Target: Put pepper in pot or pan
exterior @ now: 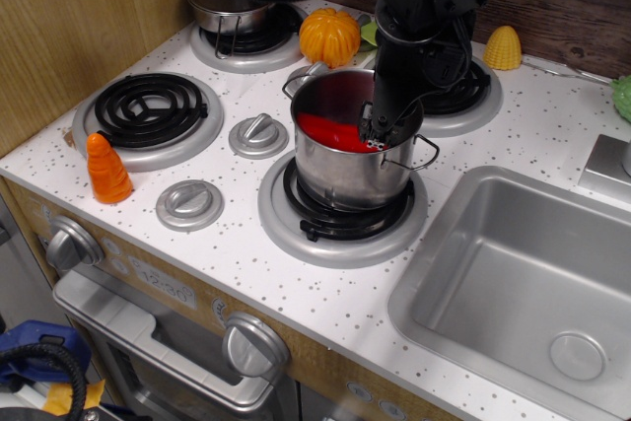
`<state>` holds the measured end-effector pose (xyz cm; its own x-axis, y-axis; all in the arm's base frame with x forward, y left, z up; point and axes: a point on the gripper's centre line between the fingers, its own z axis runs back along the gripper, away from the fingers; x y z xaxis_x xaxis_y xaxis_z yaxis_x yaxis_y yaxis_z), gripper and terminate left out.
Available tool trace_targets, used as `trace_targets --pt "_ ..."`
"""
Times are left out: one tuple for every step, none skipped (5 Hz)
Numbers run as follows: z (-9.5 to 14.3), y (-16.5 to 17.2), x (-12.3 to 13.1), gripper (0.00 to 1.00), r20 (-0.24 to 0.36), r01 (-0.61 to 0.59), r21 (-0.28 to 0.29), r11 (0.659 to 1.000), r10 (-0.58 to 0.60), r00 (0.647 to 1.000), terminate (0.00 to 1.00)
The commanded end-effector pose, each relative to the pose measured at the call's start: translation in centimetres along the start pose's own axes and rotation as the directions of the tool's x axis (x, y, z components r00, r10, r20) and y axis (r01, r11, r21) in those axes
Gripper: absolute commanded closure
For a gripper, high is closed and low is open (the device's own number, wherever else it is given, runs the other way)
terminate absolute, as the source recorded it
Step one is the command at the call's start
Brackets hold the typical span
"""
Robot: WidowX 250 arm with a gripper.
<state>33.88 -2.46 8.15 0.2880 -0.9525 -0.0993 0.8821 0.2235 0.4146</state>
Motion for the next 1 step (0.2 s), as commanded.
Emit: trace_targets --pt "0.99 0.79 -0.06 0.0 0.014 -0.006 0.034 0.999 0.006 1.0 1.0"
